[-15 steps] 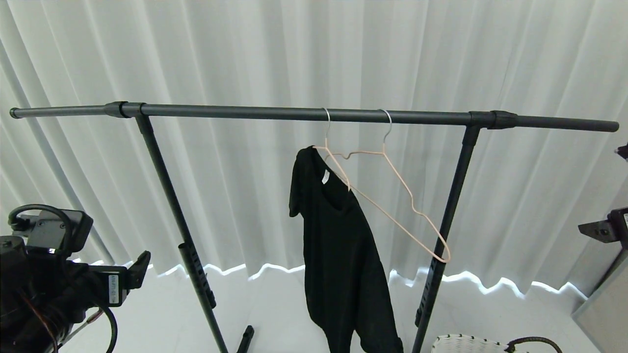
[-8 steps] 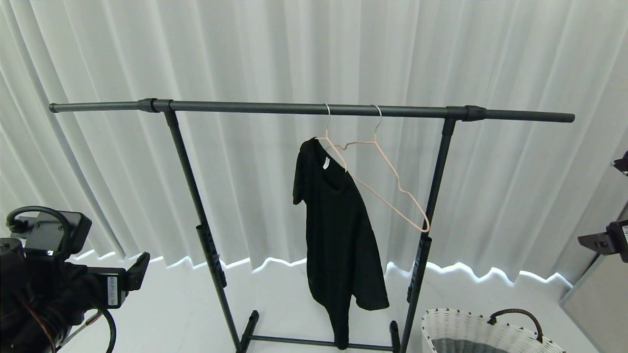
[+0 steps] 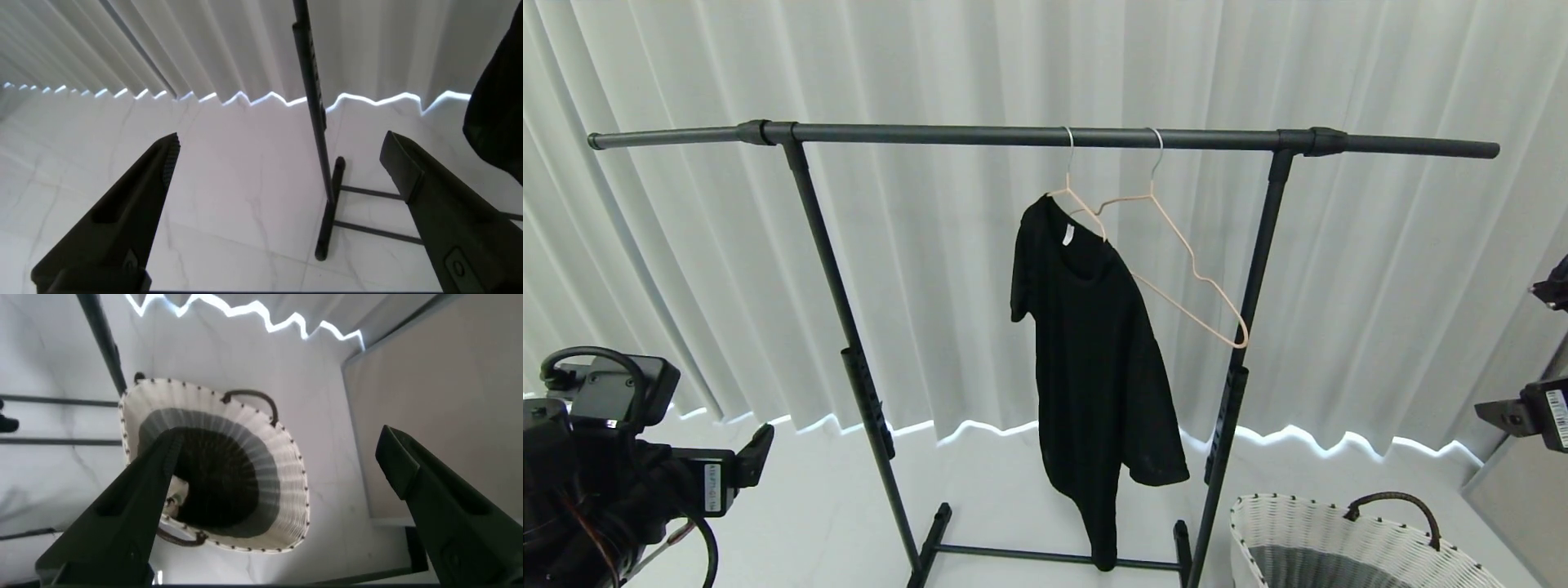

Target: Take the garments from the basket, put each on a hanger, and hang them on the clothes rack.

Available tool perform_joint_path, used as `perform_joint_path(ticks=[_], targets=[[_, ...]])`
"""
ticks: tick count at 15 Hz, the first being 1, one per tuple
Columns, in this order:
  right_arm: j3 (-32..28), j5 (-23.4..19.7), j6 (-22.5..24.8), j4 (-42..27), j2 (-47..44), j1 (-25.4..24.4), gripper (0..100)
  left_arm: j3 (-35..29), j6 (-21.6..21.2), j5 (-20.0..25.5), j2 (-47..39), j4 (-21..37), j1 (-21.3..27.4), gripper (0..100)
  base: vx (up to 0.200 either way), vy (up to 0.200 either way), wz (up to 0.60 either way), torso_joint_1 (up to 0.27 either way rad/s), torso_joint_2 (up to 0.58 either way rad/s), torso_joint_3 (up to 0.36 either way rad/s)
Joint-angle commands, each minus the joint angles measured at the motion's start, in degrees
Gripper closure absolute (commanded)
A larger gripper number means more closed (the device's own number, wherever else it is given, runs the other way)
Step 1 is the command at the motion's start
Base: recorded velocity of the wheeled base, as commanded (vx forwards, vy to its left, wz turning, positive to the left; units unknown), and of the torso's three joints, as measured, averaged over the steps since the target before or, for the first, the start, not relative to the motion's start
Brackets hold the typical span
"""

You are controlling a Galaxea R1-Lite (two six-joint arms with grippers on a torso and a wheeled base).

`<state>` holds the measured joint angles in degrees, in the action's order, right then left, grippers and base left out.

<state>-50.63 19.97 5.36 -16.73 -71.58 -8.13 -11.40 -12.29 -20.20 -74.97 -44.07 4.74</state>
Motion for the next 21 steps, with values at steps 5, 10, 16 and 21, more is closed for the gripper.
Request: perform_joint_path(ticks=[5, 10, 16, 21], targets=[[4.1, 0.0, 2.0, 0.0, 1.6, -0.7, 0, 0.1, -0.2, 0.1, 0.0, -0.1, 0.5, 0, 0.000, 0.000, 0.00, -0.202, 0.49, 0.288], [5.4, 0.0, 2.1, 0.0, 2.2, -2.1, 0, 0.3, -0.2, 0.1, 0.0, -0.1, 1.6, 0, 0.000, 0.000, 0.00, -0.173, 0.46, 0.287], [10.8, -0.2, 6.1, 2.7, 2.0, -4.2, 0, 0.9, -0.1, 0.1, 0.2, -0.1, 1.8, 0, 0.000, 0.000, 0.00, -0.130, 0.44, 0.301], [22.7, -14.1, 17.3, 16.4, -3.2, -7.2, 0, 1.0, -0.1, 0.0, 0.4, -0.1, 2.9, 0, 0.000, 0.000, 0.00, -0.016, 0.07, 0.044]])
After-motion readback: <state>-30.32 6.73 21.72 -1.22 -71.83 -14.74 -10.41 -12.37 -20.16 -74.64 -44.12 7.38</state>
